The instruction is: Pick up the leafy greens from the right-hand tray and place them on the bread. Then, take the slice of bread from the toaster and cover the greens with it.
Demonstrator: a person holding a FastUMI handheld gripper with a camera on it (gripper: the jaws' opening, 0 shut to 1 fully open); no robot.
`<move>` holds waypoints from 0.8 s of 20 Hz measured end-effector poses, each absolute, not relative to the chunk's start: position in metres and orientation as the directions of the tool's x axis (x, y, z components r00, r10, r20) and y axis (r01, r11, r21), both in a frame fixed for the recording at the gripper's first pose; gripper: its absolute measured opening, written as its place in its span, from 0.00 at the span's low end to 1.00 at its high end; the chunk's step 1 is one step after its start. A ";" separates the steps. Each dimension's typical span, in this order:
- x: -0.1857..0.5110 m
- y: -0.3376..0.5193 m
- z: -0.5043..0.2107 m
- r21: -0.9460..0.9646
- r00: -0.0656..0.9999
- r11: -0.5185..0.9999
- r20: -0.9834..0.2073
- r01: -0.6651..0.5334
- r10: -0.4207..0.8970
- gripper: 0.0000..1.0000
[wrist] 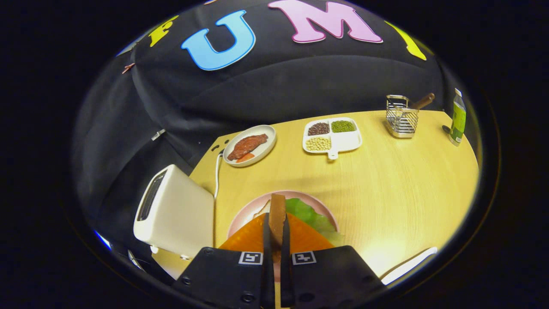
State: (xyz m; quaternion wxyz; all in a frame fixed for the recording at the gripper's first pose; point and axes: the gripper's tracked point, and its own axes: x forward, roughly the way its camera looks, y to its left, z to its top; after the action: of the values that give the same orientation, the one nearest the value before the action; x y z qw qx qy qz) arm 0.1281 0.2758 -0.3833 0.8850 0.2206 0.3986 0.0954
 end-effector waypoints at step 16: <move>0.116 0.262 -0.416 0.395 0.622 0.918 -0.710 -0.035 0.329 0.72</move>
State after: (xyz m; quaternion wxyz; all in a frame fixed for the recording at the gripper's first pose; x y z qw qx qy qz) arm 0.1160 0.2623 -0.4162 0.8836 0.1744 0.4221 0.1031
